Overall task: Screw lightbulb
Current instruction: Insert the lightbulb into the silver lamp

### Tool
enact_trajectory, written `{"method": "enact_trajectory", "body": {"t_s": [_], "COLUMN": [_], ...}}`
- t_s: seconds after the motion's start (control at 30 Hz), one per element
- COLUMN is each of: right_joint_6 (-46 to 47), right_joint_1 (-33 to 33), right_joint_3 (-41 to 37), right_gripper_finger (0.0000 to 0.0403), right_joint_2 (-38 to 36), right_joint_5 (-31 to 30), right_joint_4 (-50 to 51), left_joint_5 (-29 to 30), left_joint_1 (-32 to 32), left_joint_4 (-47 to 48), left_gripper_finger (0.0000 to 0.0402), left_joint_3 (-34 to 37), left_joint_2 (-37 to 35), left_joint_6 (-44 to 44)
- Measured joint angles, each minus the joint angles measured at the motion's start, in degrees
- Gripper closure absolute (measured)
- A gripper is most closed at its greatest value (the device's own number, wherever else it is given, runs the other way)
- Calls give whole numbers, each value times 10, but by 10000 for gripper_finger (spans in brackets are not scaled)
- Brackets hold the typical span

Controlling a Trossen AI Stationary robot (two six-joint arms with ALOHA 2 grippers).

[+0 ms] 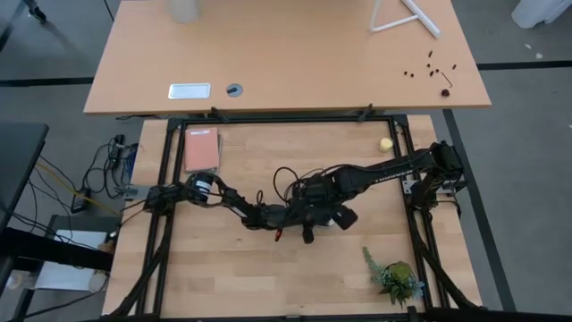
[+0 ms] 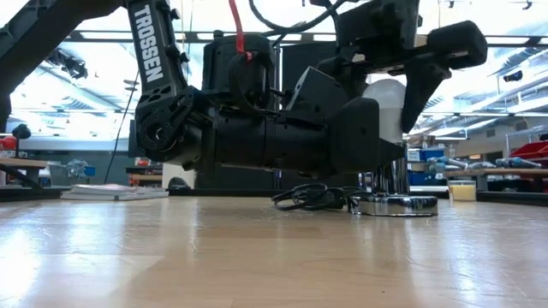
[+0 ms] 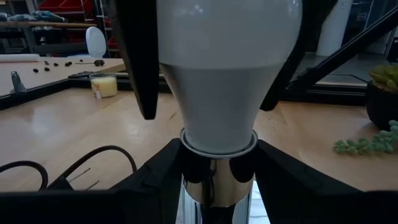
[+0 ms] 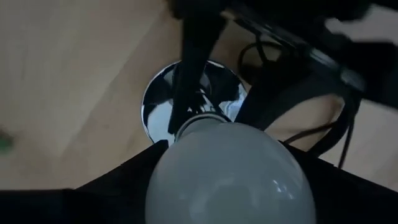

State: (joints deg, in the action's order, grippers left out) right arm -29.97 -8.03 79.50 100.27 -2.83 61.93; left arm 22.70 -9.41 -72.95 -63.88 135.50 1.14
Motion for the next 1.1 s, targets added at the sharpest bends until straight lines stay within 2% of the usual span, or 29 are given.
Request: {"method": "enact_trajectory", "body": {"t_s": [0.2,0.4,0.53,0.73,1.0,1.1], "right_joint_6": [158,357,484,601,811,847], "right_joint_1": [-15,-26,-28,-28,-19,-16], "right_joint_3": [0,0,0,0,0,0], "right_gripper_finger": [142,113,116,133,120,120], "right_joint_2": [0,0,0,0,0,0], "right_joint_5": [1,-5,-6,-12,-27,-32], "right_joint_4": [-9,-17,-21,-17,-8,-3], "left_joint_5": [3,3,3,5,13,17], "left_joint_1": [-1,-2,-2,-2,-1,0], "left_joint_4": [5,7,8,8,7,7], "left_gripper_finger": [224,224,224,224,224,224], "left_joint_3": [0,0,-1,-1,0,0], "left_joint_2": [0,-1,0,-1,0,0], "left_joint_6": [4,4,5,6,10,10]}}
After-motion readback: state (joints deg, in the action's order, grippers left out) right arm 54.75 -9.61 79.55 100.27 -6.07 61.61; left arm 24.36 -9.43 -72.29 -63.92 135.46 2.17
